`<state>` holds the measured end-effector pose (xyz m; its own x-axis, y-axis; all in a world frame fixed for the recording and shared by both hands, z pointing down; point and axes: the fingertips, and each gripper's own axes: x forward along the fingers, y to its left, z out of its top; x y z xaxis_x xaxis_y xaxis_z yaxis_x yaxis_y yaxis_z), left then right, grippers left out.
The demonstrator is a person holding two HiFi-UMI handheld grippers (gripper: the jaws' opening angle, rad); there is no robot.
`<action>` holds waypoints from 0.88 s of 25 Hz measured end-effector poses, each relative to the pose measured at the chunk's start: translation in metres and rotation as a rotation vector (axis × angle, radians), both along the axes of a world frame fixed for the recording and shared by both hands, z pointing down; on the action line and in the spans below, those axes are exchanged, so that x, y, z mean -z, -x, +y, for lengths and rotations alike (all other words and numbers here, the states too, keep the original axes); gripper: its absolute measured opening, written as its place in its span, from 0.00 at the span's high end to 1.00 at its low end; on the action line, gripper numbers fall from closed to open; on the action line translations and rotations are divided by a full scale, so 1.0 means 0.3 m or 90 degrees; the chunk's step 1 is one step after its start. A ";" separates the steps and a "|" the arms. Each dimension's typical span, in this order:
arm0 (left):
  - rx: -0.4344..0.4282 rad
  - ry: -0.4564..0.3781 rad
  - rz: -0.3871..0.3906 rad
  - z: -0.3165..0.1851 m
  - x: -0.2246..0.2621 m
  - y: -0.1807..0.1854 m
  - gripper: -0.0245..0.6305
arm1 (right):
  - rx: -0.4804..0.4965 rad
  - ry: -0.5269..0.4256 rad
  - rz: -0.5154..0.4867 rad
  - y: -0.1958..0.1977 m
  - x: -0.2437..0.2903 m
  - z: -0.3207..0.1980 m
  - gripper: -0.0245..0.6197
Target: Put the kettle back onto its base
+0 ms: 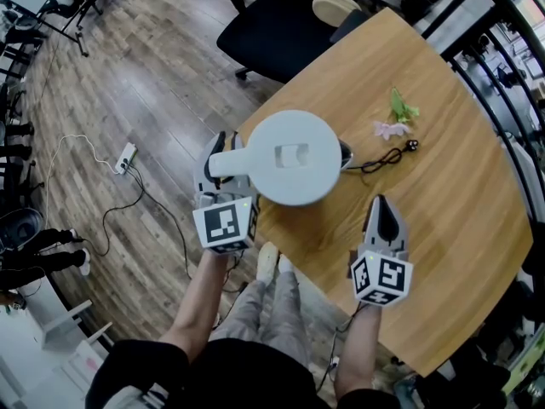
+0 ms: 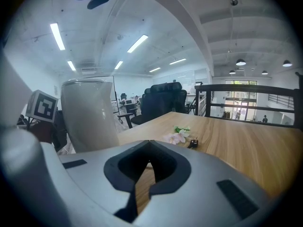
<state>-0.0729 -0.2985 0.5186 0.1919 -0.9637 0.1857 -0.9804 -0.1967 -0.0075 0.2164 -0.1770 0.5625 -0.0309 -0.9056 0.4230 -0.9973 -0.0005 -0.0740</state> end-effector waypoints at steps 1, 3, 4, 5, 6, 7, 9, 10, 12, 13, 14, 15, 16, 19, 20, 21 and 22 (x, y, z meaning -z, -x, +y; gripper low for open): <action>0.001 -0.002 0.000 0.000 0.003 -0.001 0.85 | 0.000 0.000 -0.001 0.001 -0.004 0.001 0.96; 0.001 -0.007 0.000 0.004 0.006 0.000 0.85 | 0.001 0.001 -0.002 0.006 -0.008 0.004 0.96; 0.000 -0.007 0.000 0.006 0.006 0.001 0.85 | 0.002 0.002 -0.002 0.010 -0.009 0.005 0.96; -0.001 -0.008 -0.001 0.007 0.005 0.004 0.85 | 0.003 0.003 -0.003 0.013 -0.009 0.005 0.96; -0.002 -0.008 -0.003 0.009 0.002 0.008 0.85 | 0.004 0.003 -0.003 0.016 -0.009 0.005 0.96; -0.004 -0.007 -0.006 0.012 -0.006 0.013 0.85 | 0.005 0.004 -0.003 0.018 -0.009 0.004 0.96; -0.004 -0.007 -0.008 0.019 -0.017 0.020 0.85 | 0.006 0.006 -0.002 0.018 -0.014 0.006 0.96; -0.001 -0.009 -0.004 0.021 -0.015 0.020 0.85 | 0.006 0.006 -0.003 0.017 -0.018 0.008 0.96; 0.006 -0.013 0.008 0.022 -0.005 0.018 0.85 | 0.006 0.007 -0.004 0.017 -0.024 0.012 0.96; 0.007 -0.015 0.009 0.023 -0.001 0.017 0.85 | 0.007 0.008 -0.004 0.018 -0.026 0.013 0.96; 0.007 -0.015 0.008 0.024 0.001 0.016 0.85 | 0.008 0.009 -0.004 0.019 -0.028 0.014 0.96; 0.006 -0.016 0.006 0.025 0.003 0.016 0.85 | 0.010 0.009 -0.004 0.021 -0.029 0.014 0.96; 0.006 -0.015 0.003 0.024 0.006 0.016 0.85 | 0.010 0.010 -0.005 0.022 -0.030 0.014 0.96; -0.005 -0.002 -0.005 0.030 -0.008 0.016 0.85 | 0.012 0.010 -0.007 0.028 -0.032 0.016 0.96; -0.006 0.005 -0.005 0.033 -0.015 0.015 0.85 | 0.012 0.010 -0.008 0.029 -0.033 0.018 0.96; -0.006 0.009 -0.003 0.035 -0.018 0.014 0.85 | 0.012 0.010 -0.008 0.030 -0.035 0.020 0.96; -0.008 0.009 0.000 0.034 -0.016 0.012 0.85 | 0.012 0.010 -0.009 0.031 -0.035 0.021 0.96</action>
